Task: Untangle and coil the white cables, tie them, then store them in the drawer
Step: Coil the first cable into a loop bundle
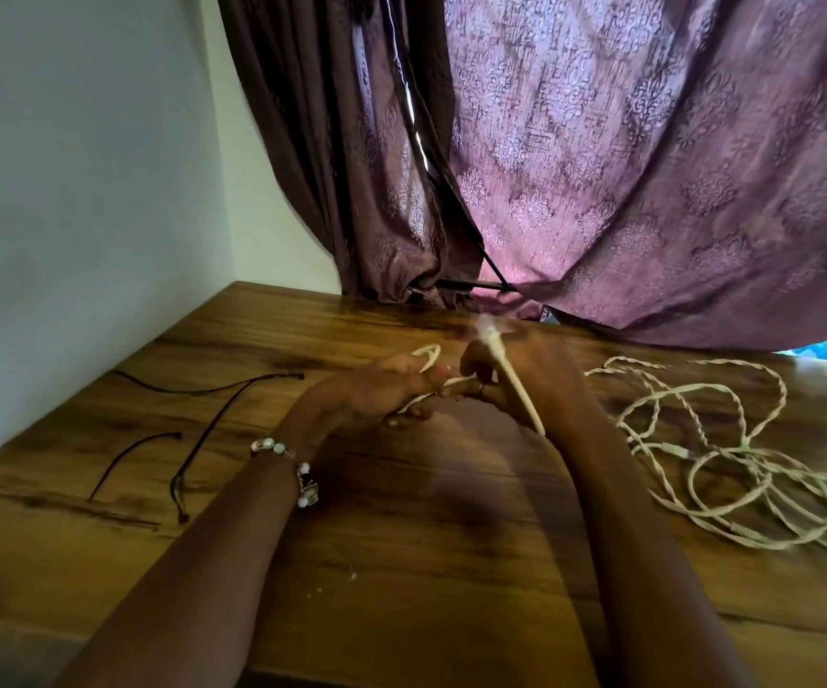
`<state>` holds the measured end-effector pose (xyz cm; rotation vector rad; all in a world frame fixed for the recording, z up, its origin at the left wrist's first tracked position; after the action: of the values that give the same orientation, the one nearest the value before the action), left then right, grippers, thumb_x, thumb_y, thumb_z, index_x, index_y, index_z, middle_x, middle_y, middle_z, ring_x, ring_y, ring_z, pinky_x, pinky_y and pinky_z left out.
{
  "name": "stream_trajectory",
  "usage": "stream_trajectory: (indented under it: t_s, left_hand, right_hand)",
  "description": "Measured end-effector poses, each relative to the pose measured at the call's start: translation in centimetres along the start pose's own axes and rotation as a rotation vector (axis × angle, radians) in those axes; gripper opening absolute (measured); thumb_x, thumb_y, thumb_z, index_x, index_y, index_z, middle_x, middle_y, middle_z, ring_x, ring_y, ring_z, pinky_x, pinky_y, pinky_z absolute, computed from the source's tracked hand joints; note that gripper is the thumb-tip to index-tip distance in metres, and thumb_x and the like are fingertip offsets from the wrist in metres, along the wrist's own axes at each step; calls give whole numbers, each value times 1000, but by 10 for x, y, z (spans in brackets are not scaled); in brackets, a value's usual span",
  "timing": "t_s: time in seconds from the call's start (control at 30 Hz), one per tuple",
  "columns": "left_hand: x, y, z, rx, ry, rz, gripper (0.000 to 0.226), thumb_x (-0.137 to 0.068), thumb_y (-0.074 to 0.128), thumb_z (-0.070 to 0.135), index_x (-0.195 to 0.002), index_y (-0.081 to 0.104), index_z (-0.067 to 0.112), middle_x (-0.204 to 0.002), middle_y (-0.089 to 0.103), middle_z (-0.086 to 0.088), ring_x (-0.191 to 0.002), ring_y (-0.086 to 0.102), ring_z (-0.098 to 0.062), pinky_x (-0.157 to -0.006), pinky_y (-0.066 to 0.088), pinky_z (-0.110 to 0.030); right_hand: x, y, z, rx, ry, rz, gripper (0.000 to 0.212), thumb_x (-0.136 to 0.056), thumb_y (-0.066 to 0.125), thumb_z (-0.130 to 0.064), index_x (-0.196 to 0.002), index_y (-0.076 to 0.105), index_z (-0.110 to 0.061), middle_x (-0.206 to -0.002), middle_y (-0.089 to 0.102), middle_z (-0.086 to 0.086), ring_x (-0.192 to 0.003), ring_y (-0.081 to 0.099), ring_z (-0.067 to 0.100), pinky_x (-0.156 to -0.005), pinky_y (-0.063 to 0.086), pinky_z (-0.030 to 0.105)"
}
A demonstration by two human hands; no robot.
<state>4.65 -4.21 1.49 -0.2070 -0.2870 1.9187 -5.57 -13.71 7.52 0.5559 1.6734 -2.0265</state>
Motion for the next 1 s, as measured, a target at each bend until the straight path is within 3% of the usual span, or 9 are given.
stream_trajectory:
  t_s: [0.07, 0.17, 0.27, 0.37, 0.5, 0.63, 0.77, 0.9, 1.0]
  left_hand:
    - [1, 5, 6, 74, 34, -86, 29, -97, 41, 31, -85, 55, 8, -53, 36, 1, -41, 26, -6, -36, 22, -15]
    - [3, 4, 11, 188, 68, -77, 26, -96, 44, 24, -80, 53, 6, -50, 32, 2, -39, 23, -3, -35, 20, -12]
    - [1, -2, 12, 401, 106, -25, 27, -89, 46, 27, -79, 49, 3, -44, 29, 5, -32, 20, -1, -36, 15, -11]
    - [-4, -15, 7, 525, 127, 61, 30, -90, 45, 32, -78, 46, 5, -44, 29, 5, -28, 21, -2, -38, 10, -16]
    - [-10, -12, -5, 464, 28, 105, 35, -99, 38, 31, -77, 48, 6, -44, 32, 5, -27, 28, -5, -33, 23, -11]
    - [-10, -7, -3, 524, -19, 66, 42, -90, 42, 48, -78, 46, 8, -45, 30, 3, -26, 22, -3, -33, 19, -9]
    - [-4, 1, -3, 532, -133, -119, 62, -76, 32, 71, -76, 45, 11, -43, 28, 3, -26, 16, -2, -31, 10, -11]
    - [0, 9, -1, 575, -173, -281, 52, -87, 30, 61, -75, 42, 11, -42, 31, 5, -27, 21, 0, -30, 12, -14]
    - [4, 5, 1, 459, -140, -223, 41, -89, 38, 48, -73, 41, 10, -41, 29, 6, -28, 20, -1, -36, 9, -19]
  right_hand:
    - [3, -3, 4, 17, 41, -13, 38, -74, 76, -43, -104, 68, -20, -87, 69, 8, -80, 66, 31, -59, 48, 34]
    - [6, -16, 14, -113, 126, -48, 26, -68, 79, -46, -86, 74, -28, -79, 70, -2, -74, 66, 21, -59, 48, 28]
    - [11, -11, 30, -696, 289, -152, 20, -70, 83, -13, -87, 72, -18, -64, 70, -7, -59, 65, 7, -56, 48, 18]
    - [19, -10, 39, -1225, 382, -17, 28, -78, 66, 11, -93, 70, -12, -81, 74, -4, -74, 67, 9, -59, 52, 23]
    - [22, -9, 35, -1446, 231, 27, 34, -84, 54, 12, -93, 71, -15, -121, 66, 5, -119, 58, 25, -89, 51, 32]
    - [17, -12, 38, -1749, 379, 341, 29, -79, 66, -5, -108, 59, -3, -92, 72, 13, -89, 68, 28, -81, 53, 35]
    - [21, -14, 53, -1604, 511, 683, 34, -90, 53, 8, -111, 45, -16, -78, 69, 15, -63, 68, 23, -66, 57, 40]
    - [20, -5, 58, -1221, 376, 532, 30, -92, 44, 9, -109, 63, -6, -99, 68, 16, -87, 69, 24, -75, 57, 34]
    - [21, -2, 62, -583, 242, 461, 35, -87, 53, 3, -117, 67, -11, -103, 71, 10, -91, 67, 21, -79, 54, 31]
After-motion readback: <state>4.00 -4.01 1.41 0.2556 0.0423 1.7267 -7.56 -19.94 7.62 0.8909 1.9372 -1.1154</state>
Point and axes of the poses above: each hand's wrist, its own x-axis away from the middle knuckle, its own y-axis out of the palm, z = x × y, the point moved 5 cm from there along -x, towards the middle knuckle
